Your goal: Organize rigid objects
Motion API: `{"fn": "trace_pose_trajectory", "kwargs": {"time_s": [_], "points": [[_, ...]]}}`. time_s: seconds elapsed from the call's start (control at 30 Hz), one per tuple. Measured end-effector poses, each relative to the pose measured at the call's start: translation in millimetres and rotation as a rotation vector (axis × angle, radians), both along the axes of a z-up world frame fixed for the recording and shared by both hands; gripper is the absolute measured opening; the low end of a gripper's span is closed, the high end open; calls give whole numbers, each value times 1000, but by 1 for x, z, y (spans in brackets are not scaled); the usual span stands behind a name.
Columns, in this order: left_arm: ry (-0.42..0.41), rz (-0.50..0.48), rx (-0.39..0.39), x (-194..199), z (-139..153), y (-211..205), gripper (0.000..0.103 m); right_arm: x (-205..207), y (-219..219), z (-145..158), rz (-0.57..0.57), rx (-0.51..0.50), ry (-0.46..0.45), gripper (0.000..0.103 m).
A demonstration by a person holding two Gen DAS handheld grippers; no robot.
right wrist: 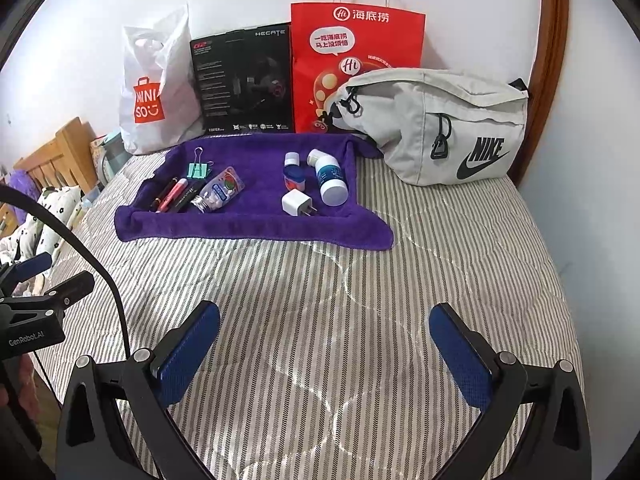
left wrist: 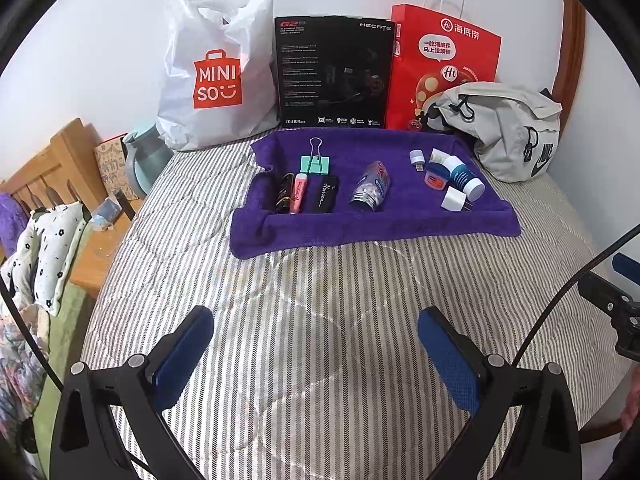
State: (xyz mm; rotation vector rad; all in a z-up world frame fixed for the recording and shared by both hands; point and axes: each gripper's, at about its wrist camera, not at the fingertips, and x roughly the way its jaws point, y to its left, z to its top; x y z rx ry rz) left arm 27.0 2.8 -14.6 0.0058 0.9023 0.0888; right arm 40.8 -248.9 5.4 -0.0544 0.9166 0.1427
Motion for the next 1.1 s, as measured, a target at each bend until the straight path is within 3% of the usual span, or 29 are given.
{"fn": "trace_pose_trajectory", "kwargs": {"time_s": [1.1], "points": [[3,-14,6,-3,0,-6,103,-3,-3,2,-6,-6,-3,103]]}}
